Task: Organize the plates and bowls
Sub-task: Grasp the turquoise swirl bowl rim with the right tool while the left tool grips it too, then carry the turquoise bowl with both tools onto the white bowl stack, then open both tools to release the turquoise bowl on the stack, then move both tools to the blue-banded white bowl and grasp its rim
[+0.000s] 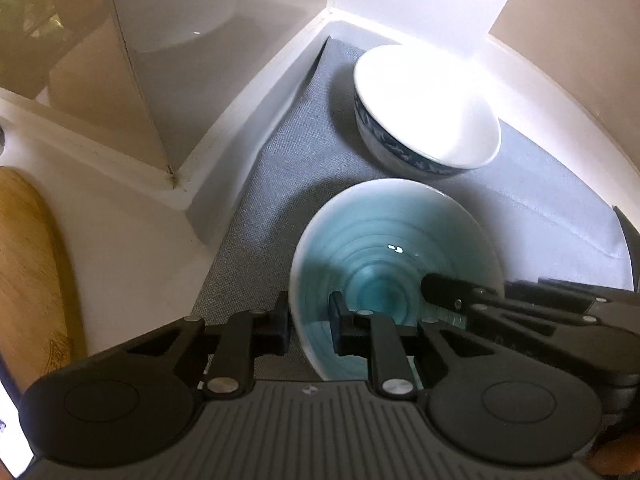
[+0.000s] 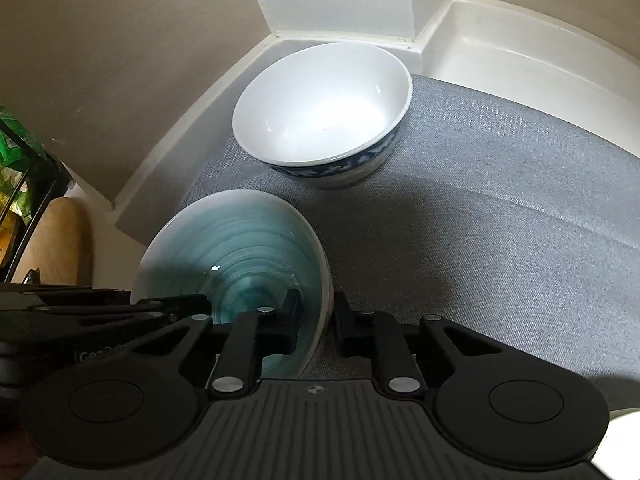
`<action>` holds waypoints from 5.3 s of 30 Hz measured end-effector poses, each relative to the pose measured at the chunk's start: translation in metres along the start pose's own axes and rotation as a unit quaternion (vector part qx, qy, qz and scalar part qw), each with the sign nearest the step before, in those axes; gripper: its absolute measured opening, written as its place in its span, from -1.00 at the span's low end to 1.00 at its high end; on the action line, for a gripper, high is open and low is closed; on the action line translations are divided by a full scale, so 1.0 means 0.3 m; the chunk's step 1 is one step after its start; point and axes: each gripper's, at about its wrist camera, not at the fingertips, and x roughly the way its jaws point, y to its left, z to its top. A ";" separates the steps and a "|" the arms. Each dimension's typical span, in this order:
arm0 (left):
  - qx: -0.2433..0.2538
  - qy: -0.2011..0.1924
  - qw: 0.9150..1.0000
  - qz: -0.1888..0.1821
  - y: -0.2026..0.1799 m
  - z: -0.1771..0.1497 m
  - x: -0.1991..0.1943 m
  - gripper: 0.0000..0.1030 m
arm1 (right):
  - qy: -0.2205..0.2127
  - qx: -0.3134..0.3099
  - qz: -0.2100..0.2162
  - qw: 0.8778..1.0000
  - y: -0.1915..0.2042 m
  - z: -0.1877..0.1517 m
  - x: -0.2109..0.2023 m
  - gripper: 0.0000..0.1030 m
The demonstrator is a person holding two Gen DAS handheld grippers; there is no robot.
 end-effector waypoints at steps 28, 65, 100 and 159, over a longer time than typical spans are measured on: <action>-0.024 -0.047 0.996 -0.071 0.088 -0.108 -0.306 -0.60 | -0.072 -0.034 0.009 0.997 0.124 -0.037 -0.285 -0.64; 0.004 0.012 0.998 -0.069 0.155 -0.393 -0.385 -0.60 | -0.011 -0.049 0.015 0.999 0.222 -0.324 -0.298 -0.65; -0.015 0.011 0.999 -0.048 0.163 -0.373 -0.333 0.68 | -0.027 -0.040 0.026 0.999 0.141 -0.325 -0.312 -0.06; -0.117 -0.069 0.990 0.023 -0.085 0.192 -0.074 1.00 | -0.114 0.074 -0.046 0.990 -0.220 0.151 -0.174 0.60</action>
